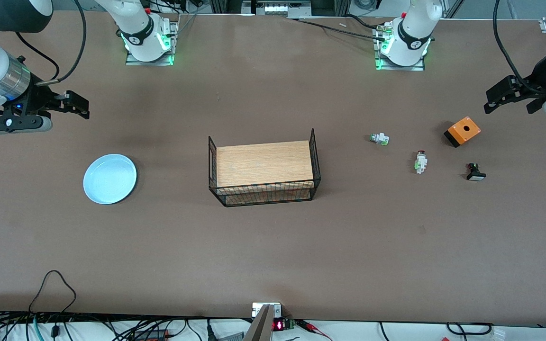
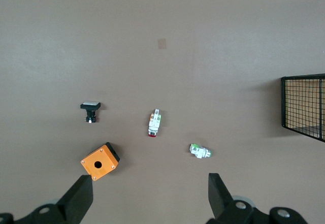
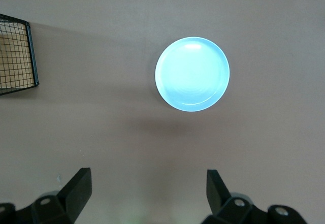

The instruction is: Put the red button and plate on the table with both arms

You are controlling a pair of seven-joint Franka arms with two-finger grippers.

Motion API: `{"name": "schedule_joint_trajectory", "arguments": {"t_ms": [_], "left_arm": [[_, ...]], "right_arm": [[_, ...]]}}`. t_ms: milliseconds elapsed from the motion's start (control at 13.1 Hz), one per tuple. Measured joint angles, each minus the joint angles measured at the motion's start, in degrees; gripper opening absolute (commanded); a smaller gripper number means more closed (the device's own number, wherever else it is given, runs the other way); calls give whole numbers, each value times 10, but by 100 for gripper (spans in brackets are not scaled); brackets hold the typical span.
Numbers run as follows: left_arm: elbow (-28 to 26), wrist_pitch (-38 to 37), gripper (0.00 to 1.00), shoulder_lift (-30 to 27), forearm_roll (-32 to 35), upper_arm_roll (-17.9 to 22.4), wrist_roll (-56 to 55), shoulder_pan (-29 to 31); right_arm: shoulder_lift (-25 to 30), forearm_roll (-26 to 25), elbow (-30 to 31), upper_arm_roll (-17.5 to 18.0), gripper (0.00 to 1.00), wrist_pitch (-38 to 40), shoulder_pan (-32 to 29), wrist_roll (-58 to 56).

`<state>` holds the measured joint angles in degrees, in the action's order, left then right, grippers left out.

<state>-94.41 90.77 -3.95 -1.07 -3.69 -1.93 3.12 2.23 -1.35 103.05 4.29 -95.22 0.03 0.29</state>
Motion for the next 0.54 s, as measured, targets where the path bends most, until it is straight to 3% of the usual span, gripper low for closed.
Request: {"name": "schedule_joint_trajectory", "arguments": {"t_ms": [536], "left_arm": [[0, 0, 100, 1, 0, 0, 0, 0]], "right_arm": [[-32, 1, -63, 2, 100, 64, 1, 29]]}}
